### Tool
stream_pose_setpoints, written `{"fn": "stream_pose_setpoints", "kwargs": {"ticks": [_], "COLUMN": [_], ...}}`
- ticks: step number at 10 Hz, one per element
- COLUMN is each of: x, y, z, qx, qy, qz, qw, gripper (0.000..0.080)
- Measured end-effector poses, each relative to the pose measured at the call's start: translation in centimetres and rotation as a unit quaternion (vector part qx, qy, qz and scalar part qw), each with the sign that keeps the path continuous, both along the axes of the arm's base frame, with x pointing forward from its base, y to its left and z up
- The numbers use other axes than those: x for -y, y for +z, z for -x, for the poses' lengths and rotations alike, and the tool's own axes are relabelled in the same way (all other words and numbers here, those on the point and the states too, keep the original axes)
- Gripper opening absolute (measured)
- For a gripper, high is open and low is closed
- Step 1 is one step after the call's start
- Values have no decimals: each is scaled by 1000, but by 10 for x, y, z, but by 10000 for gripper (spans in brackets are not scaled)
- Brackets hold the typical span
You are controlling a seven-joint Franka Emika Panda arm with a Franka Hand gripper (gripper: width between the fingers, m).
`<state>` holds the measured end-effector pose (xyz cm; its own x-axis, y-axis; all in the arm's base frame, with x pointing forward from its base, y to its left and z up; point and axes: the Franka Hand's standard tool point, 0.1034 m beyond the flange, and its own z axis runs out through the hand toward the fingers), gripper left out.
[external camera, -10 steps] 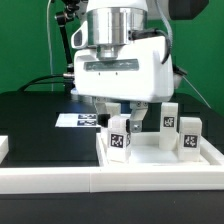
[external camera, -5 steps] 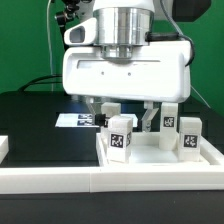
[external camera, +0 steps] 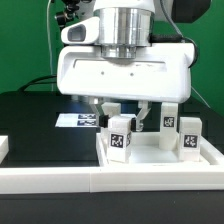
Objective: Assemble square table
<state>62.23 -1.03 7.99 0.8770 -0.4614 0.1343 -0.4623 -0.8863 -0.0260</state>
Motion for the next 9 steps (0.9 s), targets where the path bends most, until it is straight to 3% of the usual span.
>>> {"fn": "stream_pose_setpoints", "kwargs": {"ticks": [1, 5, 9], "x": [0, 0, 0], "y": [0, 0, -1], "z": [0, 0, 1], "qx": [0, 3, 15], "qy": [0, -79, -255], "qz": [0, -11, -38], "qw": [1000, 997, 966], "gripper": [287, 288, 288]}}
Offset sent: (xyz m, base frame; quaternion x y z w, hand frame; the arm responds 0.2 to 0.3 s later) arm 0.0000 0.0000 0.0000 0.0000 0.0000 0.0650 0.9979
